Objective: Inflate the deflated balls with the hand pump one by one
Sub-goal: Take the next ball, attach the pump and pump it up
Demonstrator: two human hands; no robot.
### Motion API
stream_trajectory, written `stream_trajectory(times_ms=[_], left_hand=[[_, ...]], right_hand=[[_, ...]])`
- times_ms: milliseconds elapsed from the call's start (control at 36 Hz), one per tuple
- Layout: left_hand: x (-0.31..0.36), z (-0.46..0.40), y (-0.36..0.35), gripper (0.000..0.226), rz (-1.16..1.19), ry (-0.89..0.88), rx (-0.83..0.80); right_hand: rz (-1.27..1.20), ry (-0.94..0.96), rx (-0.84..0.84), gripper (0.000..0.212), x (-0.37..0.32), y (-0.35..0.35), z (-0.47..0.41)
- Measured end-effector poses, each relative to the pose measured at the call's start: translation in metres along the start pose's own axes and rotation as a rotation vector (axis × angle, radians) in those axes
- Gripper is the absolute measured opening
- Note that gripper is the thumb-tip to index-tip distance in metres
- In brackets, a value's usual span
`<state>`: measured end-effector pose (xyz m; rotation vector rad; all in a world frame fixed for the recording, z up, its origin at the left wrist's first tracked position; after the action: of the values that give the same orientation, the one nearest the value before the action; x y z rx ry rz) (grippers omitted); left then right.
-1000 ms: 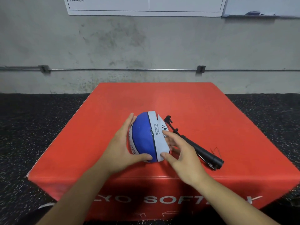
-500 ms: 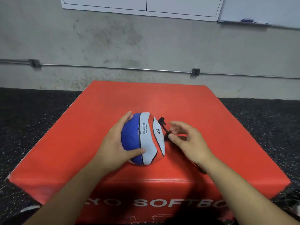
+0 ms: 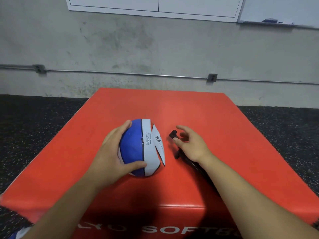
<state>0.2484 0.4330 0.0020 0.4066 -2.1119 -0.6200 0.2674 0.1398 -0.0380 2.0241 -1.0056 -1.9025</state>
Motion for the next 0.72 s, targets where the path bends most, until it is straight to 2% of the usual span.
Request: stream_trajectory(times_ms=[167, 250, 306, 389, 444, 556, 722], left_hand=[[0.003, -0.007, 0.001, 0.120, 0.027, -0.002, 0.011], [0.004, -0.008, 0.000, 0.115, -0.006, -0.026, 0.028], [0.005, -0.009, -0.003, 0.111, -0.014, -0.029, 0.023], [0.013, -0.011, -0.010, 0.102, 0.027, -0.056, 0.006], [0.020, -0.012, -0.015, 0.097, 0.062, -0.069, 0.001], [0.037, -0.013, -0.024, 0.093, 0.103, -0.081, 0.024], [0.050, -0.017, -0.035, 0.086, 0.098, -0.113, 0.091]], right_hand=[[0.021, 0.024, 0.015, 0.045, 0.002, -0.024, -0.015], [-0.142, 0.065, 0.128, 0.035, -0.002, -0.019, -0.014], [-0.268, 0.118, 0.190, 0.035, -0.013, -0.007, -0.009], [-0.475, 0.183, 0.197, 0.040, -0.039, 0.014, 0.007], [-0.522, 0.234, 0.174, 0.036, -0.056, 0.029, 0.020], [-0.510, 0.301, 0.125, 0.033, -0.078, 0.053, 0.049], [-0.281, 0.413, 0.117, 0.036, -0.084, 0.062, 0.078]])
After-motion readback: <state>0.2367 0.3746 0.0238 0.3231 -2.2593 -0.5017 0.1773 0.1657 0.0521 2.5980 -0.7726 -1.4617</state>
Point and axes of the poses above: each hand's wrist, its own z-axis away from the middle knuckle, its own y-axis out of the back of the hand, x = y × z, the point moved 6 cm from there along -z, towards the middle knuckle, and after that the axes turned 7 degrees about x, right-handed, at the moved point
